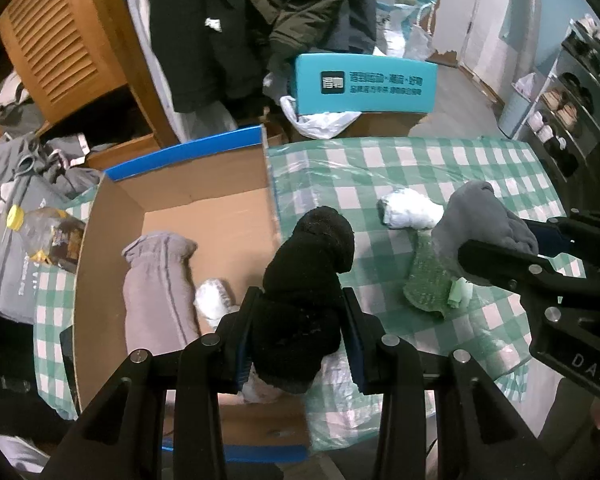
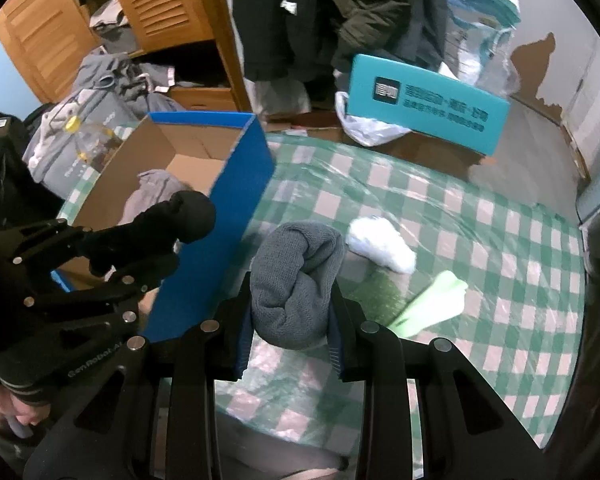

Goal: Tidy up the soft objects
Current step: 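Carry the black sock and grey rolled sock with both tools toward the box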

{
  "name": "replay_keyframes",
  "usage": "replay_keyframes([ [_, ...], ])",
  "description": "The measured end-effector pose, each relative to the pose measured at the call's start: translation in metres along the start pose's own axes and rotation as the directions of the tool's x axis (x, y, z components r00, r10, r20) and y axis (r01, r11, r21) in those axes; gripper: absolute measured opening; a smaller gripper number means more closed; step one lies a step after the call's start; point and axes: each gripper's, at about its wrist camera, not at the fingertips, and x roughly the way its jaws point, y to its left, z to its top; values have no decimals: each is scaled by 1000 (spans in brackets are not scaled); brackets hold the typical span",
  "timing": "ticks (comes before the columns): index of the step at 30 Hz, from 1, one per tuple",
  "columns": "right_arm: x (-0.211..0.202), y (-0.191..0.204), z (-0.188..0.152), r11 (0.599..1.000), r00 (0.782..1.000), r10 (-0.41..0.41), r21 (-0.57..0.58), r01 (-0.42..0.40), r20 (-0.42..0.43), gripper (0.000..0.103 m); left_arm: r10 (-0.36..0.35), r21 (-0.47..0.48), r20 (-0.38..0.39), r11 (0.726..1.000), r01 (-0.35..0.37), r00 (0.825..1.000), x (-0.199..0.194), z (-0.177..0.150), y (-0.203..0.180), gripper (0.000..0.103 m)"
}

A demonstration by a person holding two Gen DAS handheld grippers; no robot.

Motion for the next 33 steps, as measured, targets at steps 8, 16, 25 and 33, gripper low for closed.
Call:
replay_keyframes([
  [8,10,31,13,999,1000,24,-47,-24,-11,30,13,-52,14,999,-13,1000,-7,-5,30,39],
  [16,21,61,23,995,999,41,-87,-43,-24,30,35,-95,10,995,-34,999,-6,-12,59,39],
  [25,29,86,35,991,998,55,-118,-58,-32,30,52,-139,3,989,-51,999,-4,-19,87,39],
  [33,39,106,42,988,997,65,-137,-72,-51,30,67,-169,-16,983,-69,998,1,-26,108,39],
])
